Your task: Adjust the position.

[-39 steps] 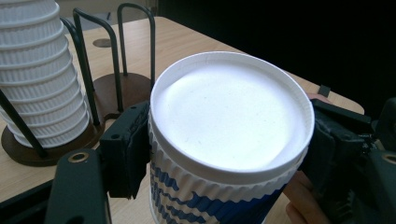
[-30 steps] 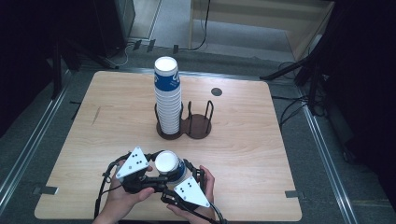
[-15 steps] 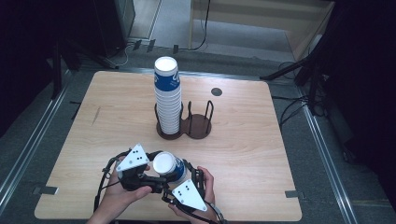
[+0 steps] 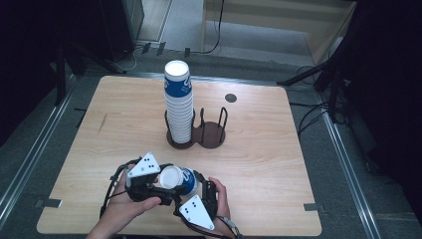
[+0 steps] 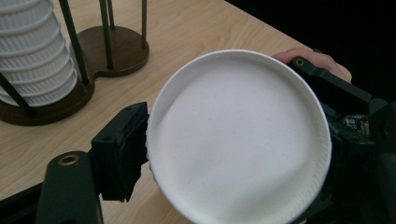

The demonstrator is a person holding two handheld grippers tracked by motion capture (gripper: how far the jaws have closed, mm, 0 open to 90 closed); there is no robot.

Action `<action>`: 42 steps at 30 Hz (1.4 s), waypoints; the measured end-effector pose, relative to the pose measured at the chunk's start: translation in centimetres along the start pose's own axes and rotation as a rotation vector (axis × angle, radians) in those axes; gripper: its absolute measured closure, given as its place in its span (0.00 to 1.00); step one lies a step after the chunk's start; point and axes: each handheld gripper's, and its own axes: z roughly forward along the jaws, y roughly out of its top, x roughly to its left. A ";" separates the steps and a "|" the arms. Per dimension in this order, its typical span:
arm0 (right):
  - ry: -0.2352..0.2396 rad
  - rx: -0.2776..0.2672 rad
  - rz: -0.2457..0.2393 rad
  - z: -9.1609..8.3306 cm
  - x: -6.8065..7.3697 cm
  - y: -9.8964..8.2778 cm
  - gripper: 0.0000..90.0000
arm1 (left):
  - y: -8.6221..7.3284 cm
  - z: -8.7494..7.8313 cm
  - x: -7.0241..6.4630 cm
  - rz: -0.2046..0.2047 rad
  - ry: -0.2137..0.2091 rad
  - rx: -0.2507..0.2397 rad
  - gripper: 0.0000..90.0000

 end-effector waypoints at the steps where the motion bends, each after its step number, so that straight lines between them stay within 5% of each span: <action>1: 0.002 0.002 -0.006 0.0 0.1 0.0 0.21 | 0.0 0.0 0.0 0.000 0.000 0.004 0.26; 11: -0.002 0.012 -0.013 0.1 -0.3 0.1 0.12 | -0.1 -0.2 0.6 -0.022 -0.005 -0.037 0.29; 13: -0.002 0.014 -0.002 0.0 -0.7 0.0 0.11 | -0.2 -0.6 0.9 -0.037 0.021 -0.096 0.29; 21: -0.022 0.013 0.040 -0.1 -1.6 0.1 0.10 | -0.5 -1.0 1.8 -0.076 0.068 -0.187 0.29; 29: -0.023 0.012 0.086 -0.3 -2.6 0.0 0.10 | -1.0 -1.3 2.2 -0.033 0.184 -0.315 0.29; 33: -0.031 0.005 0.118 -0.5 -3.1 0.1 0.10 | -1.2 -1.3 2.1 -0.043 0.144 -0.367 0.29; 37: -0.014 -0.015 0.151 -0.6 -3.6 0.2 0.10 | -1.4 -1.3 2.2 -0.041 0.188 -0.388 0.29; 42: 0.004 -0.025 0.162 -0.7 -3.7 0.3 0.11 | -1.7 -1.1 2.3 -0.054 0.188 -0.418 0.29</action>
